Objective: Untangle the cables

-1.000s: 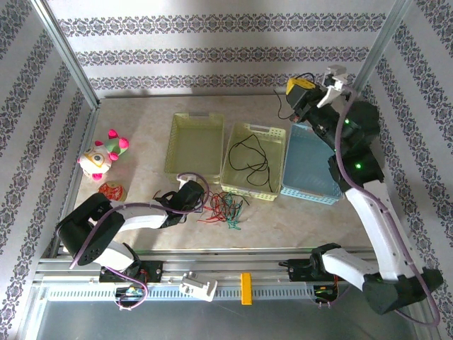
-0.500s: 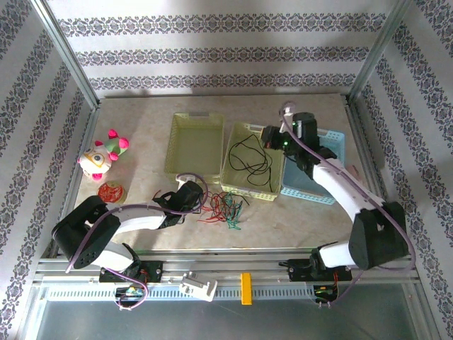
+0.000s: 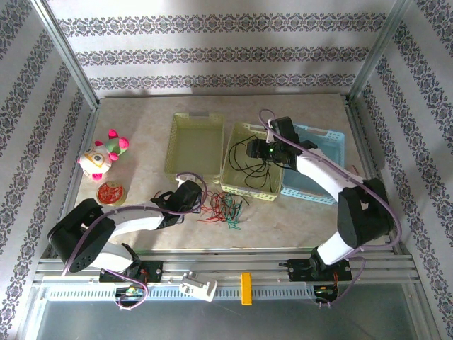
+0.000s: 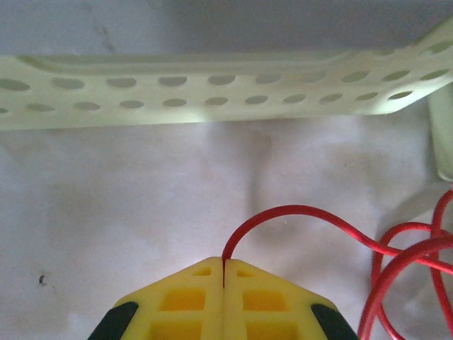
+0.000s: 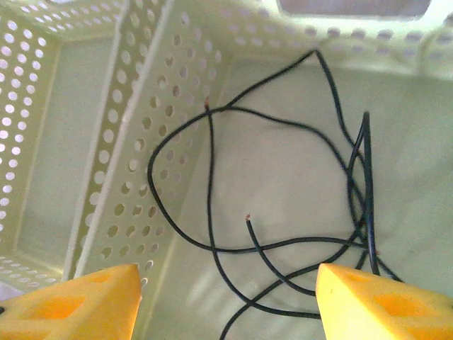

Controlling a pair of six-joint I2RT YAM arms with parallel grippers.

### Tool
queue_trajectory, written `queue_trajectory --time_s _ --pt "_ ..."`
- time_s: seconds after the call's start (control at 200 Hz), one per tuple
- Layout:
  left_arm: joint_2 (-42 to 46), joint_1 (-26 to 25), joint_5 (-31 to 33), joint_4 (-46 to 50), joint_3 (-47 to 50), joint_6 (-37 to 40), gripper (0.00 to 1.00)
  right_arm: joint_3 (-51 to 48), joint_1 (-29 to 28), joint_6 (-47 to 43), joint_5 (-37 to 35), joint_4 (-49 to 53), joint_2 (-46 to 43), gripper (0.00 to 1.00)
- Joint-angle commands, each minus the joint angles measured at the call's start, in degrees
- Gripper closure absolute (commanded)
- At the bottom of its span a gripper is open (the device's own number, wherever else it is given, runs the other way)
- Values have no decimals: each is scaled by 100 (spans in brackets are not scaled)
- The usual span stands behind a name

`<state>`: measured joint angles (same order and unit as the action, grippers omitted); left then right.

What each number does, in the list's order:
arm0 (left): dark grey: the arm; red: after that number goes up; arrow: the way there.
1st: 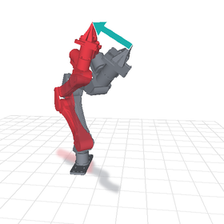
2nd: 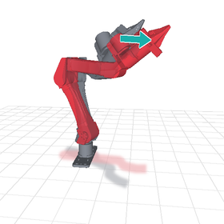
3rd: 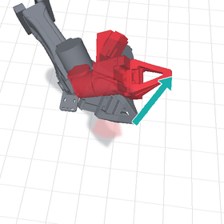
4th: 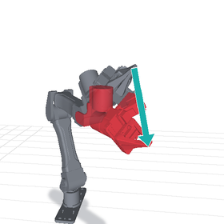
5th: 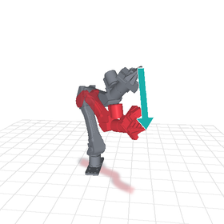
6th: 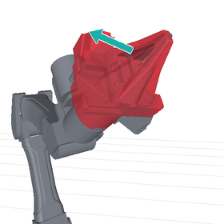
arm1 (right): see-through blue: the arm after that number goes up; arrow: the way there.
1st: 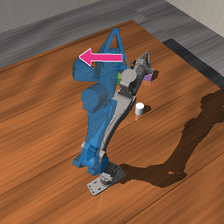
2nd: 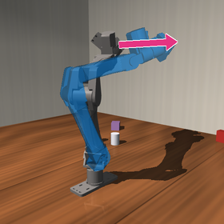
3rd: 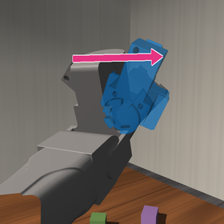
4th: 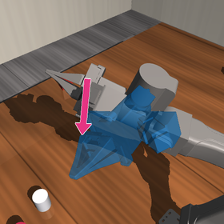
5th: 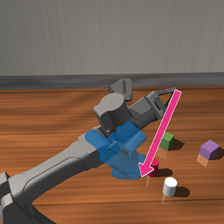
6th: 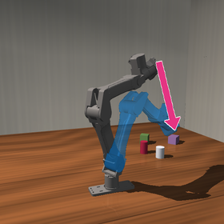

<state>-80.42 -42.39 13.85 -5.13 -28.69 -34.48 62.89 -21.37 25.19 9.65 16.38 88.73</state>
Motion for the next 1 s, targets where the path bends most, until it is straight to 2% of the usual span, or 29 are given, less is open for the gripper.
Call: queue_trajectory --time_s 0.0,0.065,0.23,0.295,0.47,0.655,0.77,0.835,0.864,0.914,0.994 --pt "195 -67 170 184 -27 134 100 218 -277 -538 -691 528 -481 33" --pt "250 -67 239 205 -43 134 100 159 -487 -854 -566 666 -691 34" --pt "201 -67 296 222 -109 161 100 -118 -1209 -1570 1074 940 -1041 35" --pt "147 -67 345 272 -150 145 100 -115 -1571 -1766 1436 1144 -999 35" --pt "123 -67 369 284 -180 152 100 190 -2262 -2198 1357 1849 -427 37" --pt "236 -67 352 278 -95 134 100 311 -2516 -2332 1182 2104 165 41" --pt "313 -67 320 236 -15 108 100 283 -2583 -2351 1197 2127 398 58" --pt "319 -67 308 206 3 104 100 319 -2577 -2368 1160 2134 413 86" --pt "334 -67 294 195 3 112 100 351 -2570 -2345 1106 2149 381 93" --pt "323 -67 268 174 3 132 100 378 -2553 -2317 1029 2122 250 100" --pt "270 -67 220 129 -9 176 100 415 -2509 -2292 1008 2019 -57 100"
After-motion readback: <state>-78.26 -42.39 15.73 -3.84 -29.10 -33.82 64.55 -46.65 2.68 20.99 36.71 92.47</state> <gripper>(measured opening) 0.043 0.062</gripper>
